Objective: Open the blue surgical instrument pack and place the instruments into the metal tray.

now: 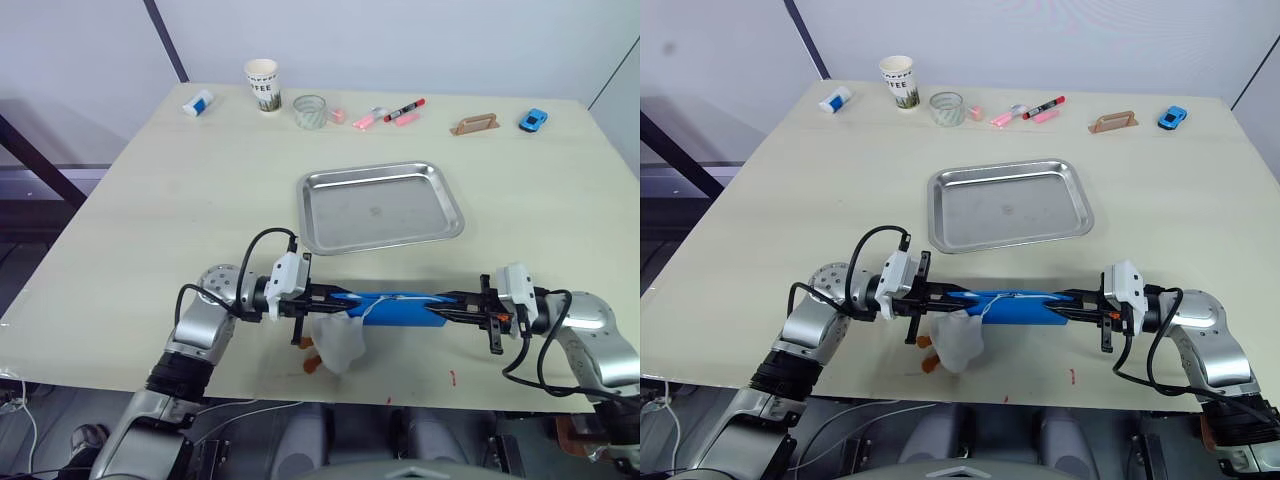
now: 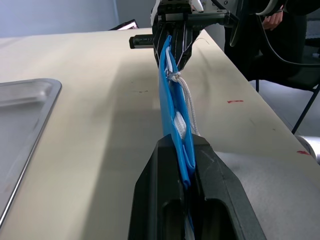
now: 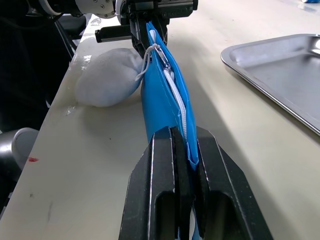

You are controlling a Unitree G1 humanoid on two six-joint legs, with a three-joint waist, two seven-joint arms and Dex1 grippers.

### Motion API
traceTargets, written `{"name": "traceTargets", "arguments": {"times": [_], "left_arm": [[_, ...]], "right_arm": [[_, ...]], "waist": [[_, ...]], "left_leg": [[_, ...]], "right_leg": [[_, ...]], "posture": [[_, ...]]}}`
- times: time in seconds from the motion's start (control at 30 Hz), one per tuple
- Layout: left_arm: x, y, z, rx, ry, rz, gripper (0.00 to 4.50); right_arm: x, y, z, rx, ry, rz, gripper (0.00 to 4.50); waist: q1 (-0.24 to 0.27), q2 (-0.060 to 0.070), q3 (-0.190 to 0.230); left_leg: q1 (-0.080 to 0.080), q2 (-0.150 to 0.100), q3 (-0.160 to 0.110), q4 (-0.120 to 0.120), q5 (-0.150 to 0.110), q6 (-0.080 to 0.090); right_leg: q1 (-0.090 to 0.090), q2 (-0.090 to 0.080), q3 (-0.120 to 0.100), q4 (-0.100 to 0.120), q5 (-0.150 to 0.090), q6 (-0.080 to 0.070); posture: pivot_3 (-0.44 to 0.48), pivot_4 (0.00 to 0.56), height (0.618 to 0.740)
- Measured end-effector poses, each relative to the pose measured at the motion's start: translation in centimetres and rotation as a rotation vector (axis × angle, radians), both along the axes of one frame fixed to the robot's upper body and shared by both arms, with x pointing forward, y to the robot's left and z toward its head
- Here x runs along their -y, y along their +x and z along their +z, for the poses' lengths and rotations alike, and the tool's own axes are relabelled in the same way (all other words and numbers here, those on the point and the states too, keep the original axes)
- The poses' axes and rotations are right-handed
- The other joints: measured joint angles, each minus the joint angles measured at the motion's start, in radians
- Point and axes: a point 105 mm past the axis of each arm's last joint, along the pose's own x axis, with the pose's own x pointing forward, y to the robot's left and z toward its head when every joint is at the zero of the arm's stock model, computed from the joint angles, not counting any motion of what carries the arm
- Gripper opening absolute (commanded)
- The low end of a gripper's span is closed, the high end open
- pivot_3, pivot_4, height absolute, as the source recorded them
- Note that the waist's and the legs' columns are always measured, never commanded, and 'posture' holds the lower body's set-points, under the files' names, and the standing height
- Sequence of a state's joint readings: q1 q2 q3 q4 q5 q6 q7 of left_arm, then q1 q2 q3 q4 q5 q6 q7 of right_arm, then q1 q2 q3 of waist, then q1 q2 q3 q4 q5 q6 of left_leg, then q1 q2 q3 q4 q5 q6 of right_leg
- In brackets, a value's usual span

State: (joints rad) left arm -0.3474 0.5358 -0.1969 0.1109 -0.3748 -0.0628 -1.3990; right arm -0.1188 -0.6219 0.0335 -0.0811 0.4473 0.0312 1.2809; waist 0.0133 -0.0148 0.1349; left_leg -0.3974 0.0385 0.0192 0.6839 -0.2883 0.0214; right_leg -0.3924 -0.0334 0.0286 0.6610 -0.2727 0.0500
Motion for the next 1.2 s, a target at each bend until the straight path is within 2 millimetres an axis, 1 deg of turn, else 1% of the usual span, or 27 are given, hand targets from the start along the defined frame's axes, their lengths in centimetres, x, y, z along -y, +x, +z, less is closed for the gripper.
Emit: {"name": "traceTargets", "arguments": {"times": [0.07, 0.1, 0.17, 0.2, 0.27, 0.33, 0.37, 0.53, 0.6, 0.63, 0.67, 0.77, 0.87, 0.97, 1.07, 1.2], "left_arm": [[0.0, 0.1, 0.0, -0.026, -0.003, 0.006, 0.00], [-0.1, 0.1, 0.0, -0.048, -0.009, 0.012, 0.75], [-0.5, 0.3, 0.0, -0.101, -0.012, 0.039, 1.46], [-0.8, 0.4, 0.0, -0.116, -0.017, 0.054, 2.08], [-1.4, 0.6, 0.6, -0.136, -0.038, 0.089, 2.99], [-2.3, 0.5, 1.4, -0.157, -0.064, 0.120, 4.06], [-2.9, 0.4, 1.7, -0.173, -0.072, 0.134, 4.47], [-5.6, -0.2, 3.2, -0.266, -0.071, 0.228, 4.47], [-6.2, -1.1, 3.4, -0.314, -0.055, 0.237, 4.47], [-6.7, -1.9, 3.4, -0.343, -0.016, 0.254, 4.47], [-6.8, -2.3, 3.3, -0.356, 0.002, 0.263, 4.47], [-6.7, -2.8, 2.7, -0.382, 0.044, 0.296, 4.47], [-6.9, -2.8, 1.5, -0.426, 0.169, 0.358, 4.47], [-6.5, -2.7, 0.9, -0.454, 0.168, 0.371, 4.47], [-6.2, -3.1, 0.1, -0.467, 0.184, 0.363, 4.47], [-5.8, -3.2, -0.1, -0.467, 0.168, 0.352, 4.47]], "right_arm": [[0.0, 0.1, 0.0, 0.002, -0.001, -0.001, 0.04], [-0.1, 0.1, 0.0, 0.004, -0.001, -0.001, 0.00], [-0.1, 0.2, 0.1, 0.007, -0.002, 0.000, 0.00], [-0.1, 0.2, 0.1, 0.007, -0.002, 0.000, 0.00], [-0.1, 0.2, 0.1, 0.008, -0.003, 0.001, 0.00], [-0.1, 0.3, 0.2, 0.010, -0.004, 0.002, 0.00], [-0.1, 0.3, 0.2, 0.010, -0.004, 0.003, 0.00], [-0.1, 0.4, 0.2, 0.010, -0.006, 0.006, 0.00], [0.0, 0.4, 0.2, 0.011, -0.008, 0.006, 0.00], [0.0, 0.5, 0.3, 0.011, -0.009, 0.007, 0.00], [0.1, 0.5, 0.3, 0.011, -0.010, 0.008, 0.00], [0.2, 0.8, 0.3, 0.010, -0.012, 0.006, 0.00], [0.3, 0.8, 0.3, 0.007, -0.012, 0.008, 0.00], [0.3, 0.9, 0.3, 0.007, -0.012, 0.012, 0.00], [0.3, 0.9, 0.3, 0.007, -0.012, 0.014, 0.00], [0.4, 0.9, 0.3, 0.011, -0.013, 0.013, 0.00]], "waist": [[0.000, 0.000, 0.000], [0.000, 0.000, 0.000], [-0.001, 0.000, 0.000], [-0.001, 0.000, 0.000], [-0.001, 0.001, 0.000], [-0.001, 0.001, 0.001], [-0.001, 0.001, 0.001], [0.001, 0.001, 0.001], [-0.001, 0.002, 0.002], [-0.002, 0.002, 0.002], [0.000, 0.003, 0.003], [0.003, 0.003, 0.003], [0.002, 0.004, 0.003], [0.002, 0.004, 0.004], [0.001, 0.004, 0.004], [0.002, 0.004, 0.004]], "left_leg": [[0.000, 0.000, 0.000, 0.000, 0.000, 0.000], [0.000, 0.000, 0.000, 0.000, 0.000, 0.000], [0.000, 0.000, 0.000, 0.000, 0.000, 0.000], [0.000, 0.000, 0.000, 0.000, 0.000, 0.000], [0.000, 0.000, 0.000, 0.000, 0.000, 0.000], [0.000, 0.000, 0.000, 0.000, 0.000, 0.000], [0.000, 0.000, 0.000, 0.000, 0.000, 0.000], [0.000, 0.000, 0.000, 0.000, 0.000, 0.000], [0.000, 0.001, 0.000, 0.000, 0.000, 0.000], [0.000, 0.001, 0.000, 0.000, 0.000, 0.000], [0.000, 0.001, 0.000, 0.000, 0.000, 0.000], [0.000, 0.001, 0.000, 0.000, 0.000, 0.000], [0.000, 0.000, 0.001, 0.000, 0.000, 0.000], [0.000, 0.000, 0.001, 0.000, 0.000, 0.000], [0.000, 0.000, 0.001, 0.000, 0.000, 0.000], [0.000, 0.000, 0.001, 0.000, 0.000, 0.000]], "right_leg": [[0.000, 0.000, 0.000, 0.000, 0.000, 0.000], [0.000, 0.000, 0.000, 0.000, 0.000, 0.000], [0.000, 0.000, 0.000, 0.000, 0.000, 0.000], [0.000, 0.000, 0.000, 0.000, 0.000, 0.000], [0.000, 0.000, 0.000, 0.000, 0.000, 0.000], [0.000, 0.000, 0.000, 0.000, 0.000, 0.000], [-0.001, 0.000, 0.000, 0.000, 0.000, 0.000], [-0.001, -0.001, 0.000, 0.000, 0.000, 0.000], [-0.001, -0.001, 0.000, 0.000, 0.000, 0.000], [-0.001, -0.001, 0.000, 0.000, 0.000, 0.000], [-0.001, -0.001, 0.000, 0.000, 0.000, 0.000], [-0.001, -0.001, 0.000, 0.000, 0.000, 0.000], [-0.001, -0.001, 0.000, 0.000, 0.000, 0.000], [-0.001, -0.001, 0.000, 0.000, 0.000, 0.000], [-0.001, -0.001, 0.000, 0.000, 0.000, 0.000], [-0.001, -0.001, 0.000, 0.000, 0.000, 0.000]], "posture": [[0.000, 0.150, 0.740], [0.000, 0.150, 0.740], [0.000, 0.150, 0.740], [0.000, 0.150, 0.740], [0.000, 0.150, 0.740], [0.000, 0.150, 0.740], [0.000, 0.150, 0.740], [0.000, 0.150, 0.740], [0.000, 0.150, 0.740], [0.000, 0.150, 0.740], [0.000, 0.150, 0.740], [0.000, 0.150, 0.740], [0.000, 0.150, 0.740], [0.000, 0.150, 0.740], [0.000, 0.150, 0.740], [0.000, 0.150, 0.740]]}}
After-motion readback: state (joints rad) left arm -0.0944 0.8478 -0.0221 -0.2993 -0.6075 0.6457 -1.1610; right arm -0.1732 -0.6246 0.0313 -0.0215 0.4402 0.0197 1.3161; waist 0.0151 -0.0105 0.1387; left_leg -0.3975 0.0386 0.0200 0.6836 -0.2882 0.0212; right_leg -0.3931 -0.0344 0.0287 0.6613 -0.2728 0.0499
